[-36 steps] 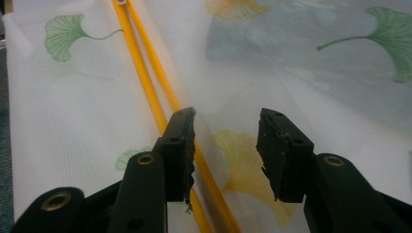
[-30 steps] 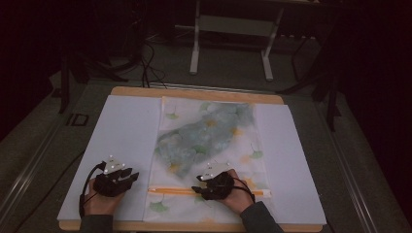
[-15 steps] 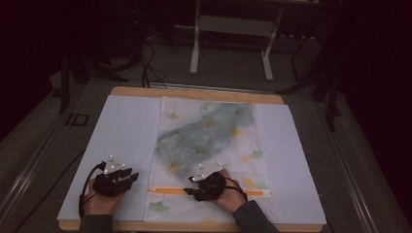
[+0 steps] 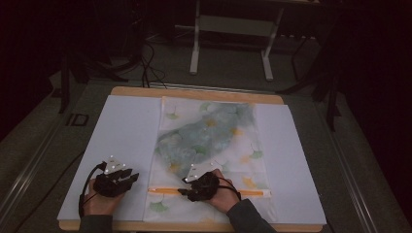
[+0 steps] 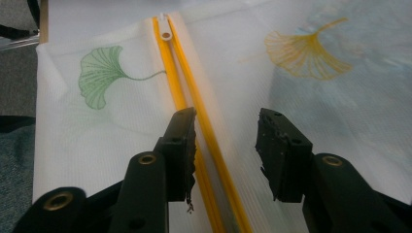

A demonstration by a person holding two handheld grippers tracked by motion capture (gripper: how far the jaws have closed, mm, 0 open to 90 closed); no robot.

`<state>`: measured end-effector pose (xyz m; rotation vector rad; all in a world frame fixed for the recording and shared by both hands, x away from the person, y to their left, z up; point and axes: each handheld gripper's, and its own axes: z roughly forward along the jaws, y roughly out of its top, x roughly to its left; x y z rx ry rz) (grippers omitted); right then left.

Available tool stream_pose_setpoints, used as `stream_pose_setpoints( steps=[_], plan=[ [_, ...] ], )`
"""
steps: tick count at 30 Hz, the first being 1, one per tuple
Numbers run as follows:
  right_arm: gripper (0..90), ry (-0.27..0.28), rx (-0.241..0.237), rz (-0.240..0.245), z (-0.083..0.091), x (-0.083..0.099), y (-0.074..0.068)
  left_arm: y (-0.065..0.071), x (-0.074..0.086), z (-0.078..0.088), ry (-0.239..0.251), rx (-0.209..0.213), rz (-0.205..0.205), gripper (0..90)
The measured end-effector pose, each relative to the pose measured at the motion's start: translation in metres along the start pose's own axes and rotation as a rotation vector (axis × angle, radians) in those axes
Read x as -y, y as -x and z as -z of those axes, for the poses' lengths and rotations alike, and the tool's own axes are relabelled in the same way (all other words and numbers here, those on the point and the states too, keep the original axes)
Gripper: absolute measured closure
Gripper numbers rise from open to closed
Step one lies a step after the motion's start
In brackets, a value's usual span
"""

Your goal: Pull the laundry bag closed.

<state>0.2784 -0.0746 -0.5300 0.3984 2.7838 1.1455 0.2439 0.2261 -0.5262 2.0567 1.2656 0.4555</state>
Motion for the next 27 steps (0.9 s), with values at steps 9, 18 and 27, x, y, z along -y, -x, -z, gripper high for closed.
stream_pose_setpoints(
  steps=[9, 18, 27],
  plan=[
    [63.6, -0.003, -0.028, 0.017, -0.012, -0.008, -0.006, 0.000, 0.000, 0.000, -0.004, 0.006, -0.007, 64.8],
    [70.6, -0.001, -0.042, 0.039, -0.019, -0.015, -0.010, 0.001, 0.000, 0.000, -0.003, 0.007, -0.008, 64.7],
    [75.9, 0.012, -0.070, 0.056, -0.025, -0.022, -0.012, 0.001, 0.000, 0.000, -0.007, 0.007, -0.012, 64.7]
  ],
)
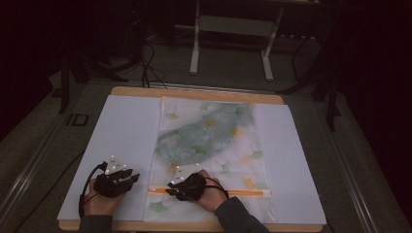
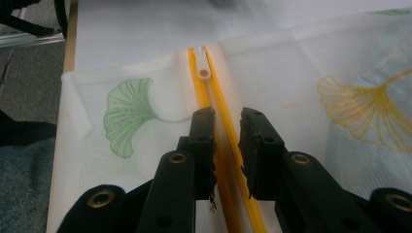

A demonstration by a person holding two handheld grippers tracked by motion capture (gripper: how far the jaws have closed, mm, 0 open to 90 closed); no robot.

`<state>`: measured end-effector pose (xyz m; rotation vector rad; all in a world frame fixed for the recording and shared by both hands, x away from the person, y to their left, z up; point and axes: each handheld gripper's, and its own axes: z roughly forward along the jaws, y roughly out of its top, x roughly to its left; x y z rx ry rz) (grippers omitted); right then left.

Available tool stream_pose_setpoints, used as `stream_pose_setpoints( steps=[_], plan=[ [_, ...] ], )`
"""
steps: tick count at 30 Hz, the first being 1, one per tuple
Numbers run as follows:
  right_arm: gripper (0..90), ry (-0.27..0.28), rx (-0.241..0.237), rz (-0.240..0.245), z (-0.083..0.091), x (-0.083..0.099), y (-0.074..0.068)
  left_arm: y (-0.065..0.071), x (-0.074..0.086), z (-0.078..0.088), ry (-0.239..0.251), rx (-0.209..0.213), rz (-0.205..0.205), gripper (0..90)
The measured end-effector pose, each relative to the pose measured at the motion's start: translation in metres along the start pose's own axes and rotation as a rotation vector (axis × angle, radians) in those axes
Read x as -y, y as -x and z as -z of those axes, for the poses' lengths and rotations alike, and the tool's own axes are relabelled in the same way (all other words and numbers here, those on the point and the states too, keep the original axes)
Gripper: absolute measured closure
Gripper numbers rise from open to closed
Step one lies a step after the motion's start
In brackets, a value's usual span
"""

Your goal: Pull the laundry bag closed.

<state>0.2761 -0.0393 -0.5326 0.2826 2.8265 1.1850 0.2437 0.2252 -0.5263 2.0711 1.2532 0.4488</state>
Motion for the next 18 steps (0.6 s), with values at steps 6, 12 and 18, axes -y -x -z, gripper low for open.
stream_pose_setpoints(
  steps=[6, 12, 18],
  plan=[
    [76.6, 0.005, -0.010, 0.007, -0.006, -0.005, -0.001, 0.000, 0.000, 0.000, -0.003, -0.001, -0.002, 64.7],
    [76.0, 0.005, -0.023, 0.007, -0.012, -0.010, -0.003, 0.000, 0.000, 0.000, -0.004, 0.001, -0.005, 64.5],
    [75.9, 0.004, -0.032, 0.007, -0.016, -0.014, -0.003, 0.000, 0.000, 0.000, -0.006, 0.000, -0.005, 64.3]
  ],
)
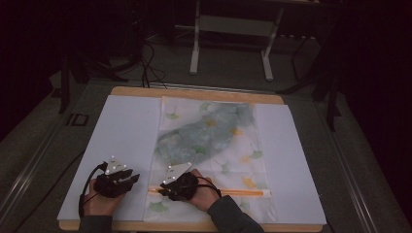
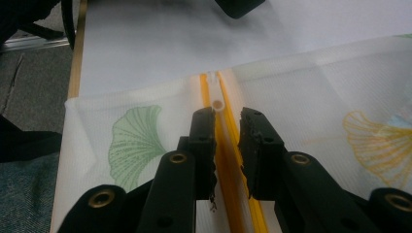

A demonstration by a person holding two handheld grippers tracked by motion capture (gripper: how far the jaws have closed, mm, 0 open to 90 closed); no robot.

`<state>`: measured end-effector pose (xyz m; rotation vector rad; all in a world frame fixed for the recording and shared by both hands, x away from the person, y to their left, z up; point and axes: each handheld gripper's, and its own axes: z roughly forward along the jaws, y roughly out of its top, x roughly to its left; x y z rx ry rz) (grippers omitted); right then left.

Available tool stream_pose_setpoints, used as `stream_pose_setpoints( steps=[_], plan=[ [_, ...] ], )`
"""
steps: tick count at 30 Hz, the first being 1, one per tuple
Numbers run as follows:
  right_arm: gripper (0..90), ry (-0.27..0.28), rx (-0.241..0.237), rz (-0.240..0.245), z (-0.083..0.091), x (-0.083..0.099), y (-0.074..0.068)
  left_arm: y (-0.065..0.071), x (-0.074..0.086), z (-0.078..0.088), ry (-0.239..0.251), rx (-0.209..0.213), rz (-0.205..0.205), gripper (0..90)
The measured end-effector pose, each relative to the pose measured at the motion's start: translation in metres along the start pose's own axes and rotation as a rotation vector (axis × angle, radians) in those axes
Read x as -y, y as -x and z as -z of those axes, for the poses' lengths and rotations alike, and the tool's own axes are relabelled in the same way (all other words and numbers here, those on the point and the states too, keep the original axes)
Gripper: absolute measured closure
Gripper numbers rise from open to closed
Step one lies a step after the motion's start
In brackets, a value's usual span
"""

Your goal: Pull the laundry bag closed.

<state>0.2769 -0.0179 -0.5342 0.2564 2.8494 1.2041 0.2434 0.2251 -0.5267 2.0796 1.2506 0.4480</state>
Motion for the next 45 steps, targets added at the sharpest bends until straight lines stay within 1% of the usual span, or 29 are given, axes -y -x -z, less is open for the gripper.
stream_pose_setpoints(
  steps=[12, 21, 29, 31, 36, 40, 45],
  plan=[
    [74.9, -0.002, -0.021, -0.001, -0.010, -0.005, 0.000, 0.000, 0.000, 0.000, -0.003, -0.002, -0.001, 64.0],
    [74.7, -0.017, -0.034, 0.002, -0.017, -0.009, 0.001, 0.000, 0.001, 0.000, -0.004, 0.000, -0.003, 63.8],
    [77.0, -0.012, -0.042, -0.005, -0.022, -0.012, 0.003, 0.000, 0.001, 0.000, -0.008, 0.003, -0.004, 63.7],
    [77.8, -0.012, -0.044, -0.001, -0.023, -0.013, 0.003, 0.000, 0.001, 0.000, -0.008, 0.005, -0.005, 63.7],
    [82.0, -0.011, -0.044, -0.005, -0.024, -0.014, 0.004, 0.000, 0.001, 0.000, -0.008, 0.006, -0.004, 63.9],
    [83.3, -0.020, -0.040, 0.004, -0.024, -0.015, 0.003, 0.001, 0.001, 0.000, -0.016, 0.010, -0.004, 64.1],
    [83.8, -0.015, -0.036, 0.016, -0.021, -0.017, 0.004, 0.002, 0.001, 0.002, -0.015, 0.016, -0.004, 64.1]
  ],
)
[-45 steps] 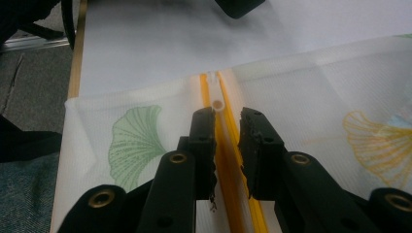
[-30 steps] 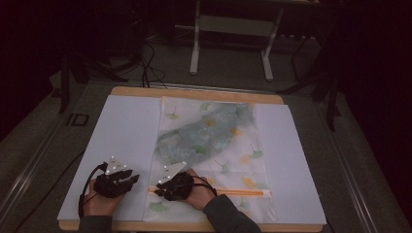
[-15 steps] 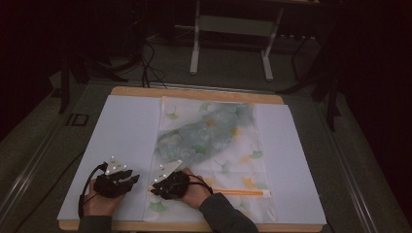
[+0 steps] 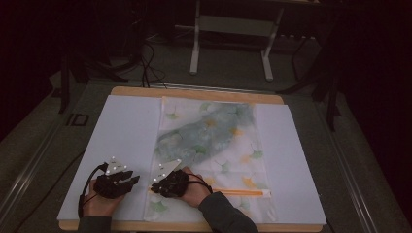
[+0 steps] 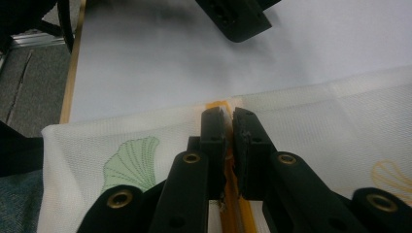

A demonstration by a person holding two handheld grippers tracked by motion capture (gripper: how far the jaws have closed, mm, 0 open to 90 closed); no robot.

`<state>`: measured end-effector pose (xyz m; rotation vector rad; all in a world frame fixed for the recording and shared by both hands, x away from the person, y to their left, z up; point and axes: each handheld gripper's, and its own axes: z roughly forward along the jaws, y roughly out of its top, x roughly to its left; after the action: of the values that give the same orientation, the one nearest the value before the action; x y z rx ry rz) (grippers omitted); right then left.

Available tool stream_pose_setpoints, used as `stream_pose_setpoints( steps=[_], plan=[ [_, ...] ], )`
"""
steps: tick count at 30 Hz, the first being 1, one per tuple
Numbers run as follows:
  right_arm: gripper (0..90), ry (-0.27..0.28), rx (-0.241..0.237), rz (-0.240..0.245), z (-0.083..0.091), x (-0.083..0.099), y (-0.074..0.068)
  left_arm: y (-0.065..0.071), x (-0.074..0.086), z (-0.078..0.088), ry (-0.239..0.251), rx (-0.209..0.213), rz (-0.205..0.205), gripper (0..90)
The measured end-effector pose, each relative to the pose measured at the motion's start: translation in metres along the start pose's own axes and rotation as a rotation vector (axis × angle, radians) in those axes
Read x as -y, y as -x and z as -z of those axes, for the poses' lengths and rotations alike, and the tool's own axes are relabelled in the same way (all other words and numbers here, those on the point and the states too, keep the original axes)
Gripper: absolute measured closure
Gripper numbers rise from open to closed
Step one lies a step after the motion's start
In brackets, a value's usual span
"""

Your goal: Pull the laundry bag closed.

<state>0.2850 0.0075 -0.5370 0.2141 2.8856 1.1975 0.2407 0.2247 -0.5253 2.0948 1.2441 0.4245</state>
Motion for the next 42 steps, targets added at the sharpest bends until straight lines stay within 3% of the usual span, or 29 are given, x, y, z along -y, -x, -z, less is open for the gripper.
stream_pose_setpoints(
  steps=[16, 27, 28, 33, 42],
  plan=[
    [83.8, 0.004, 0.005, 0.010, 0.005, 0.001, -0.001, 0.010, 0.006, 0.007, -0.008, 0.052, 0.007, 63.0],
    [83.8, -0.001, 0.012, 0.016, 0.006, 0.000, -0.002, 0.026, 0.005, 0.013, -0.029, 0.082, 0.000, 64.0],
    [83.9, -0.002, 0.015, 0.018, 0.006, -0.001, -0.002, 0.029, 0.006, 0.014, -0.029, 0.108, 0.007, 64.0],
    [83.9, -0.005, 0.018, 0.024, 0.006, -0.001, -0.002, 0.033, 0.005, 0.016, -0.017, 0.150, 0.007, 62.2],
    [84.0, 0.007, 0.029, 0.027, 0.010, -0.003, -0.001, 0.044, 0.003, 0.007, -0.062, 0.186, -0.012, 58.3]
  ],
)
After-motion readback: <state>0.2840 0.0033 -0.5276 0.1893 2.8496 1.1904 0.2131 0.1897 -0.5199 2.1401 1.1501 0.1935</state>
